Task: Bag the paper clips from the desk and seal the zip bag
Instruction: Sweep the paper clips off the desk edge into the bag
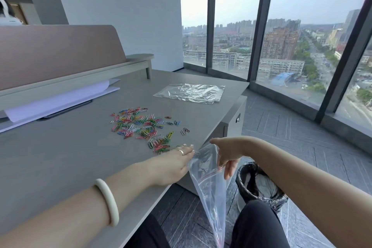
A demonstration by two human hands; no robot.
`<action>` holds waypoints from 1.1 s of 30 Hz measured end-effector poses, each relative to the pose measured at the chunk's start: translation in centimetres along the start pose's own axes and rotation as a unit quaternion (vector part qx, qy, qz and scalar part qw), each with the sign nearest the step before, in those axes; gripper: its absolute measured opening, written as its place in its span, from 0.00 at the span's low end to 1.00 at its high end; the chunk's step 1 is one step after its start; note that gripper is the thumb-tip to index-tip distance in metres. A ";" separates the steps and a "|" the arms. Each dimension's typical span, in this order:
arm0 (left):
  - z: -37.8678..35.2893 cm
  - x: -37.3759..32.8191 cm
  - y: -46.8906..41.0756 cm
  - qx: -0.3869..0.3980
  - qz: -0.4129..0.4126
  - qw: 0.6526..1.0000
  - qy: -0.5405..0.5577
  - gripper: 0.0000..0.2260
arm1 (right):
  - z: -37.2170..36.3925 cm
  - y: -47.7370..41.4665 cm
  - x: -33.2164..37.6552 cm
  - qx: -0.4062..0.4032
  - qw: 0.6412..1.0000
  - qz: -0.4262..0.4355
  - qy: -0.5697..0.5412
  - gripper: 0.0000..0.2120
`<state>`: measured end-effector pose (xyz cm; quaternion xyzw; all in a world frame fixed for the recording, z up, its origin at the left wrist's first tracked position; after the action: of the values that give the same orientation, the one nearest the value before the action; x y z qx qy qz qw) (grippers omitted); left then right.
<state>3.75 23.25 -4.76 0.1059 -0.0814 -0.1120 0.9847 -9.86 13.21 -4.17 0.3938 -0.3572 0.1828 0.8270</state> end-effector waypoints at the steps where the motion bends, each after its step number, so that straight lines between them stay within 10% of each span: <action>1: 0.1 -0.4 -0.4 0.000 -0.003 1.000 0.004 0.24 | 0.0 0.1 0.1 0.002 1.000 -0.003 -0.004 0.37; 9: 1.6 -1.1 -1.6 -0.034 -0.068 0.982 0.170 0.21 | -0.4 0.3 0.3 0.034 0.999 -0.021 0.009 0.24; 14: 3.2 4.6 -2.4 -0.126 0.082 0.962 0.228 0.21 | 0.3 -0.5 -0.2 0.012 0.998 -0.054 -0.035 0.32; 23: 1.7 11.3 -8.4 0.001 0.259 0.958 0.121 0.23 | 1.2 -1.7 -1.2 0.015 0.998 -0.055 -0.014 0.34; 33: 1.7 10.1 -9.4 -0.059 0.104 0.978 0.173 0.19 | 2.1 -1.2 0.2 -0.007 1.000 0.002 -0.006 0.39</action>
<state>11.21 11.53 -3.89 0.0567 0.0863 0.0065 0.9946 -9.92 10.82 -3.76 0.3879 -0.3643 0.1798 0.8273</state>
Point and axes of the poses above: each hand's wrist, its own y-axis away from the middle knuckle, its own z-axis out of the back of the hand, x = y × z, the point moved 3 cm from there along -y, towards the middle knuckle, and after that the axes turned 12 degrees about -y, right-handed, at the moved point
